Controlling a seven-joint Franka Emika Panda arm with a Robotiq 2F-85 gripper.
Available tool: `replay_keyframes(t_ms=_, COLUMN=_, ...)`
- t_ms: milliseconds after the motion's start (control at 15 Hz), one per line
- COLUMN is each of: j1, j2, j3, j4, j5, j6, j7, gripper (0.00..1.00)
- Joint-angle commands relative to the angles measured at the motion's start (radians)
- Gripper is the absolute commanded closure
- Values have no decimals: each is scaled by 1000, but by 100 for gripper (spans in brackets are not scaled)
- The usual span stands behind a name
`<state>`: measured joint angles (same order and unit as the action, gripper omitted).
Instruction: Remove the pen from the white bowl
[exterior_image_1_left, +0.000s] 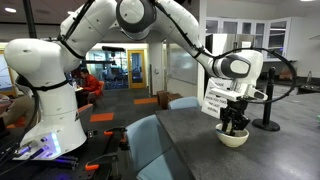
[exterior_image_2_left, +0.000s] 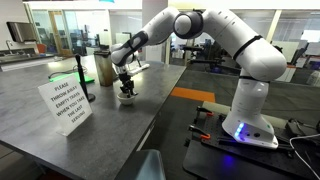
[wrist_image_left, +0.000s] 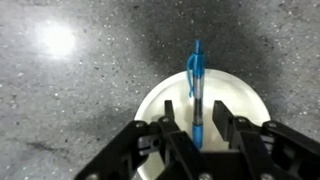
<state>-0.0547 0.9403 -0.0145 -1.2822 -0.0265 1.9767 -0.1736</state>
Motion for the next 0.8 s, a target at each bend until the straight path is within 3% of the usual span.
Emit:
replay_keyframes(t_ms=0, j1=-8, j2=31, j3=9, j4=60, j5=-8, j6=-56, j7=-17, gripper=74)
replay_keyframes(t_ms=267, j1=-6, j2=20, j3=9, j4=61, j5=-15, j6=-43, j7=-22, gripper=99)
replay_keyframes(t_ms=733, j1=-48, j2=-94, j3=26, j4=25, j5=18, j6=-32, j7=-49, gripper=100)
